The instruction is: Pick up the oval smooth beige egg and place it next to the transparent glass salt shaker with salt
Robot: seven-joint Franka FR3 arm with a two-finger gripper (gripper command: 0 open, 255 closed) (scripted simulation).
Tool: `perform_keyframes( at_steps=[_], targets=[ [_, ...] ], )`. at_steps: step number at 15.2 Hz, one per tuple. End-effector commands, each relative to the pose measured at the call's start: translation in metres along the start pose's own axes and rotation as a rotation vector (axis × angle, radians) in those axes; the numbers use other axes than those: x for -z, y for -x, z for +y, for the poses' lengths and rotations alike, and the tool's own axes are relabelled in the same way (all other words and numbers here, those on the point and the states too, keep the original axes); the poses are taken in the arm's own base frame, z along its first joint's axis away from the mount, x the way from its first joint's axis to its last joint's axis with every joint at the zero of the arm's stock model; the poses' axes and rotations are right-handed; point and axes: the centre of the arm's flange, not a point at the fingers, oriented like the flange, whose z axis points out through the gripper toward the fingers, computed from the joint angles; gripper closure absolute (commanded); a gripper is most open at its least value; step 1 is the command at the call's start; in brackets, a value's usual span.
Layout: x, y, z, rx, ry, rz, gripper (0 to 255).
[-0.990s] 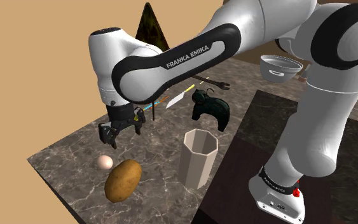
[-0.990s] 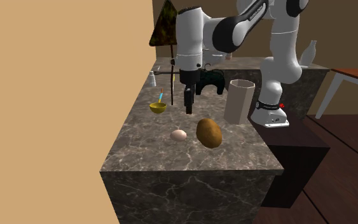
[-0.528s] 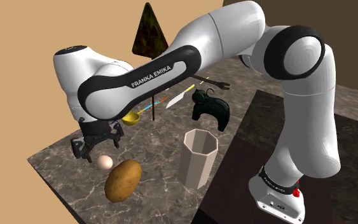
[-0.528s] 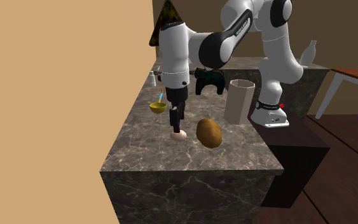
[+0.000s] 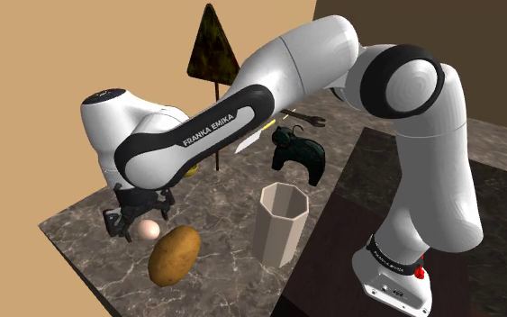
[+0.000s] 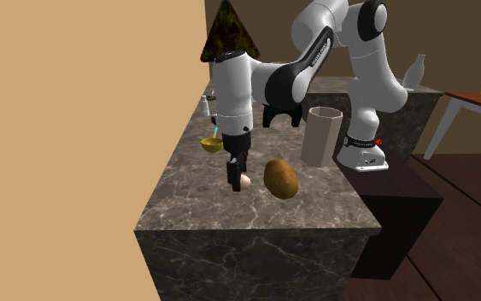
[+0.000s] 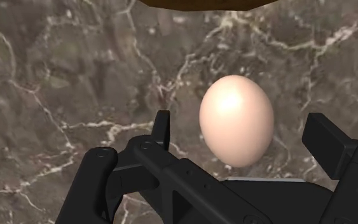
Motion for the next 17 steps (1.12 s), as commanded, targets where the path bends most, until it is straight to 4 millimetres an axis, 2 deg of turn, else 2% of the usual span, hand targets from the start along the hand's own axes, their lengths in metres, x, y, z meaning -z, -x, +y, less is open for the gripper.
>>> perform_keyframes(
  at_steps=[1, 7, 8, 17],
  targets=[
    [-0.0034, 0.0002, 0.0, 0.0, 0.0, 0.001, 0],
    [-0.0034, 0.0002, 0.0001, 0.0, 0.0, 0.001, 0],
    [-0.0034, 0.0002, 0.0001, 0.0, 0.0, 0.001, 255],
    [-0.0034, 0.0002, 0.0, 0.0, 0.0, 0.001, 255]
  ],
)
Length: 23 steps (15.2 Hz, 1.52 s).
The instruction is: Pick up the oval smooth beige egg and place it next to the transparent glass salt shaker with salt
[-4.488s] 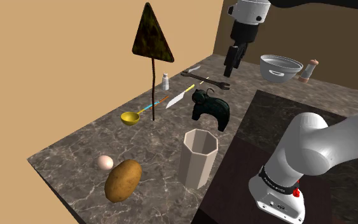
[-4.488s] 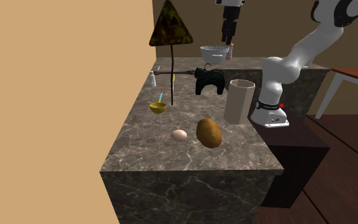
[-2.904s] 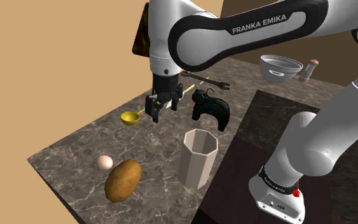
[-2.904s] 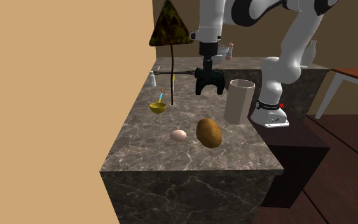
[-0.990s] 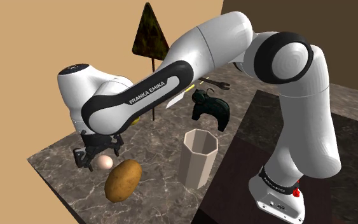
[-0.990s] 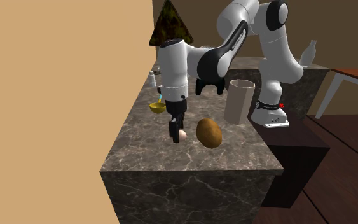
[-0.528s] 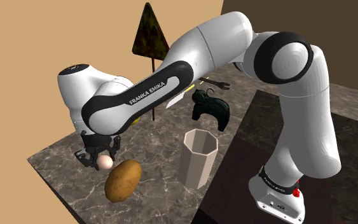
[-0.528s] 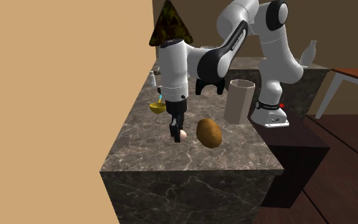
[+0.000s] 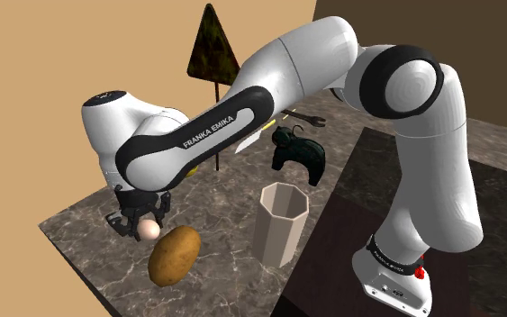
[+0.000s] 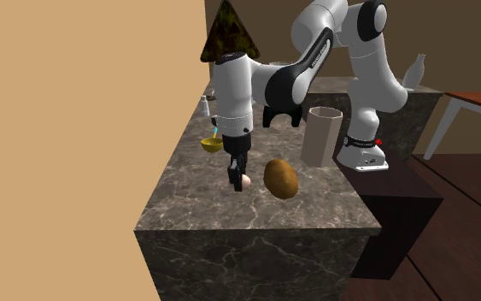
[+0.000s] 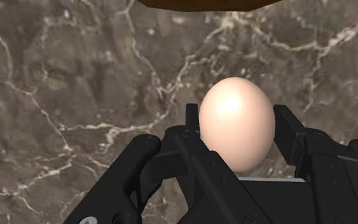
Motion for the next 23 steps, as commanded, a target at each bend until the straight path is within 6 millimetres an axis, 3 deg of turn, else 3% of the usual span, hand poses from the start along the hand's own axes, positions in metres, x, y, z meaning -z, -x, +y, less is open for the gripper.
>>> perform_keyframes(
  at_steps=[1, 23],
  targets=[
    [0.005, 0.0, 0.0, 0.0, 0.0, 0.0, 255],
    [0.121, 0.008, -0.002, 0.0, 0.0, 0.0, 255]
  ],
)
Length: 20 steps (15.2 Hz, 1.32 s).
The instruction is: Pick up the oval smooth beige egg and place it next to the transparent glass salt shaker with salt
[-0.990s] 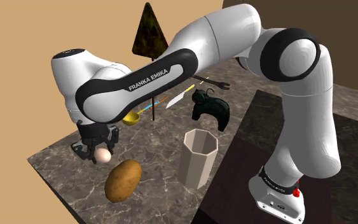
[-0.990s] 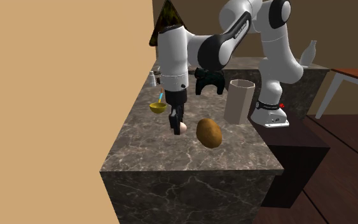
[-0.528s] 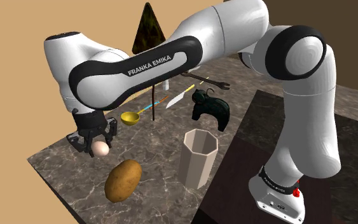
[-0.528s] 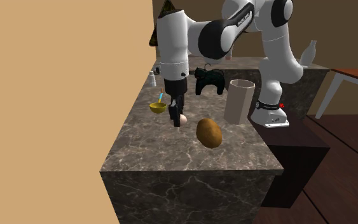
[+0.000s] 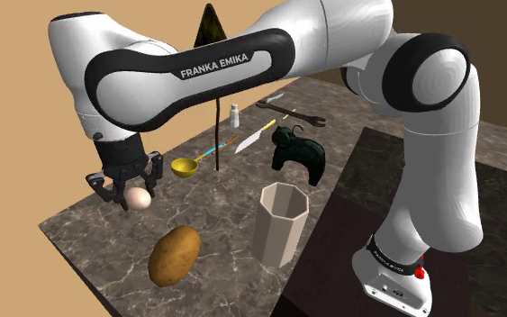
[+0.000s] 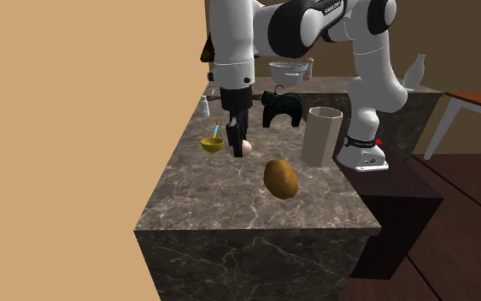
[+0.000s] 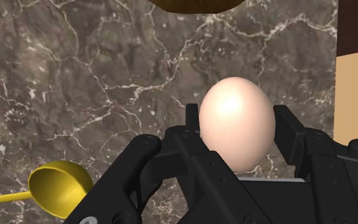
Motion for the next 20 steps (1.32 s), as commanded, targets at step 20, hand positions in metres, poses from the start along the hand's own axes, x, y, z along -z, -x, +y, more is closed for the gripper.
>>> perform_keyframes(
  at_steps=[20],
  targets=[
    [0.069, -0.046, 0.092, 0.0, 0.0, 0.0, 255]
  ],
)
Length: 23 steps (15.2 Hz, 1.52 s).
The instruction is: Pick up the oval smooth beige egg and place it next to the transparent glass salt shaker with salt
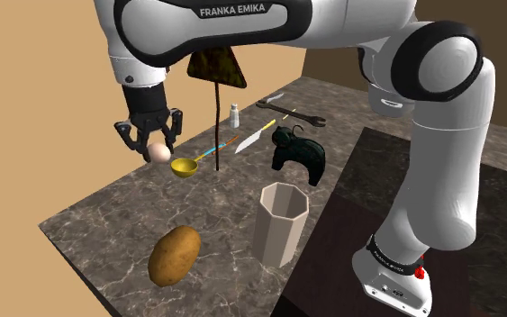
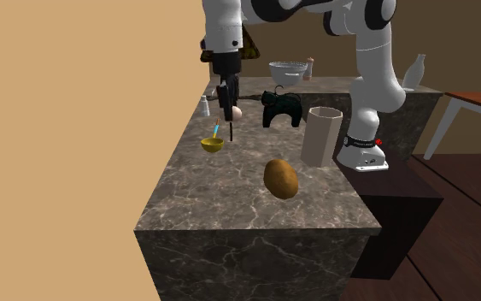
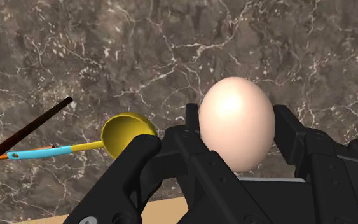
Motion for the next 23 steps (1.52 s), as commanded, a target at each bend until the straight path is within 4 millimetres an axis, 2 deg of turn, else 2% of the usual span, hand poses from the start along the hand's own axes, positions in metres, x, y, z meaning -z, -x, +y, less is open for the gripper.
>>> perform_keyframes(
  at_steps=[1, 23],
  targets=[
    [0.001, -0.013, 0.023, 0.001, 0.0, 0.0, 255],
    [0.016, -0.153, 0.277, 0.001, 0.0, 0.0, 255]
  ],
)
